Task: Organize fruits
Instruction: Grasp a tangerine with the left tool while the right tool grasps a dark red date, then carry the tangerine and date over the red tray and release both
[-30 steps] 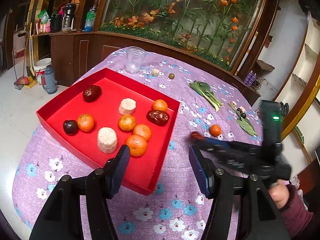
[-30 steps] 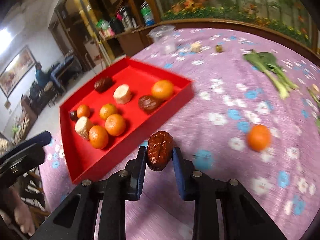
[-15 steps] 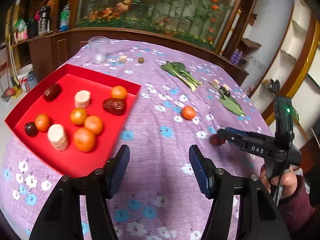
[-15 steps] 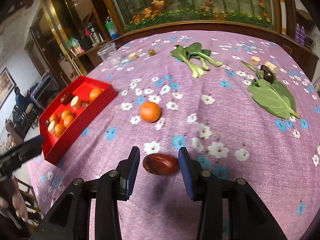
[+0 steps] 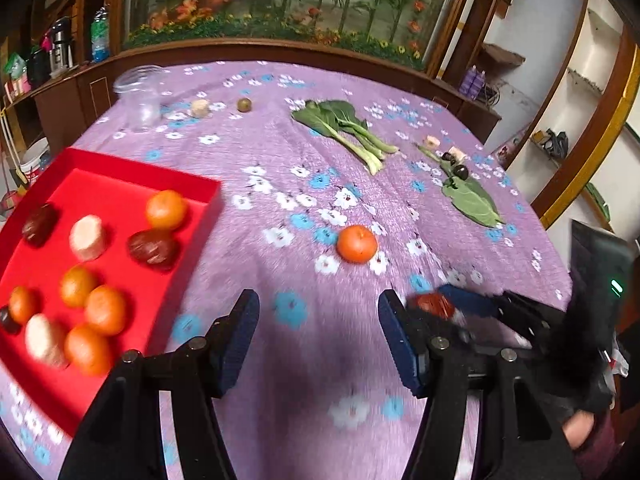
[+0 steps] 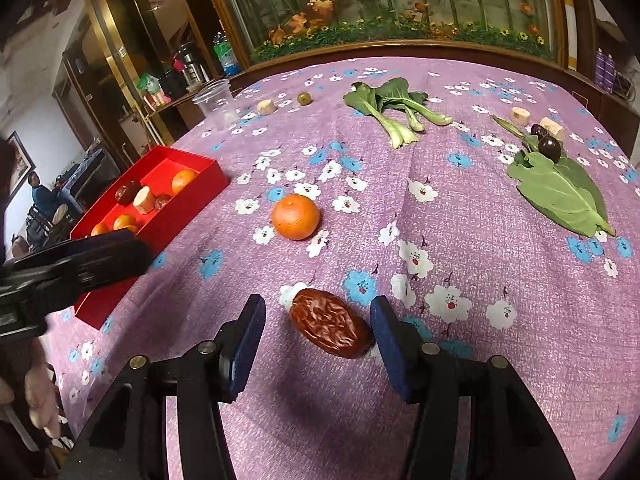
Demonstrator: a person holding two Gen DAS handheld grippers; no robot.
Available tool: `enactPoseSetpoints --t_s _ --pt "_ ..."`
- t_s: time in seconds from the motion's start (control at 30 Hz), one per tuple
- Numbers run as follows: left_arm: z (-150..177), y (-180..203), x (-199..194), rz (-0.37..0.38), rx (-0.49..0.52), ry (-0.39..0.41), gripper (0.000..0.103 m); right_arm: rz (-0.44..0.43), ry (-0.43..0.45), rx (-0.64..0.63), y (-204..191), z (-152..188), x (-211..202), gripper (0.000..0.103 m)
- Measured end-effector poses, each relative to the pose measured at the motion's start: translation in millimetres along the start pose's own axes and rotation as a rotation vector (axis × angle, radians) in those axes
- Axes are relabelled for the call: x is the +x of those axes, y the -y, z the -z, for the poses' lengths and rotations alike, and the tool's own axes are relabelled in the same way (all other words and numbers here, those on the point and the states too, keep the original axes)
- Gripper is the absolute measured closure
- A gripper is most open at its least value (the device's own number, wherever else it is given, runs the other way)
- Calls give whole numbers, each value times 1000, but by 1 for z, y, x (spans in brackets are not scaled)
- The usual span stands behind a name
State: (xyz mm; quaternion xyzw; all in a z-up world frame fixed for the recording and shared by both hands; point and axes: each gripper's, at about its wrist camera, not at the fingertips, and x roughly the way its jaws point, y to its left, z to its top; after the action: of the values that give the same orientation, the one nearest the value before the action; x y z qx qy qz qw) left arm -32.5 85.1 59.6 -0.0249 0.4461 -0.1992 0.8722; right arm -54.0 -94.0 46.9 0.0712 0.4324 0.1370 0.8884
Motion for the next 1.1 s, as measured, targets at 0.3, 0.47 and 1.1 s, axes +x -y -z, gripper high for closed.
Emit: enactPoseSetpoints --t_s 0.3,0.47,1.1 --pt "-27 21 55 28 32 -36 45 -8 22 -29 0 2 2 59" --pt "-31 26 80 33 42 -63 57 -27 8 -15 4 2 4 59" --pt "-6 6 13 40 -72 57 71 -15 2 -34 1 3 4 60"
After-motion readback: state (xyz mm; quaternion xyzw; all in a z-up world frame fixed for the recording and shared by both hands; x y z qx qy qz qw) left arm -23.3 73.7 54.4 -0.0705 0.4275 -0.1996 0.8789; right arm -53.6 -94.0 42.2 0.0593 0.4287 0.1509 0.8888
